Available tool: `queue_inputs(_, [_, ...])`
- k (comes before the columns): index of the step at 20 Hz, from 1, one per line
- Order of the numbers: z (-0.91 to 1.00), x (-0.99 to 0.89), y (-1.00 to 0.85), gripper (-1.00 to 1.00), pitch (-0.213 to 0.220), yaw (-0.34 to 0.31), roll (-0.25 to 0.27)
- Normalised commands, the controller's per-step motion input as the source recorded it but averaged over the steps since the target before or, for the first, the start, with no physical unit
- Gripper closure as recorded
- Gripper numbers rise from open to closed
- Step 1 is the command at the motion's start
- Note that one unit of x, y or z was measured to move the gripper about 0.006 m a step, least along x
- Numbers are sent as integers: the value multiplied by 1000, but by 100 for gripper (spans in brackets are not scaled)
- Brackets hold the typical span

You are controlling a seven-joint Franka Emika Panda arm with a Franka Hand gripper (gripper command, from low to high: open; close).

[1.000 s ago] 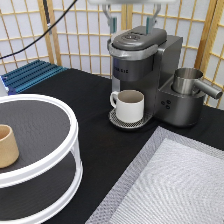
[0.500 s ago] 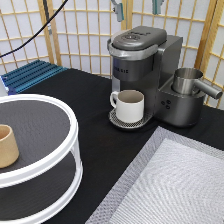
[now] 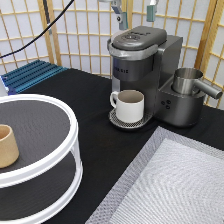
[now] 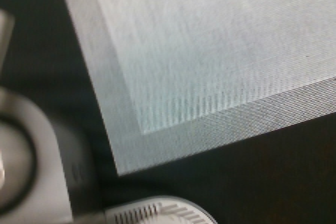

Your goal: Make coffee

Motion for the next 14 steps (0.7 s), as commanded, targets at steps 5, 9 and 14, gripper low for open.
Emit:
queue_inputs(5, [127, -298, 132, -100, 123, 261, 3])
queue_inputs(9, [-79, -424, 59, -100, 12, 160, 81])
queue_inputs(14, [-156, -118, -6, -100, -30, 45, 64])
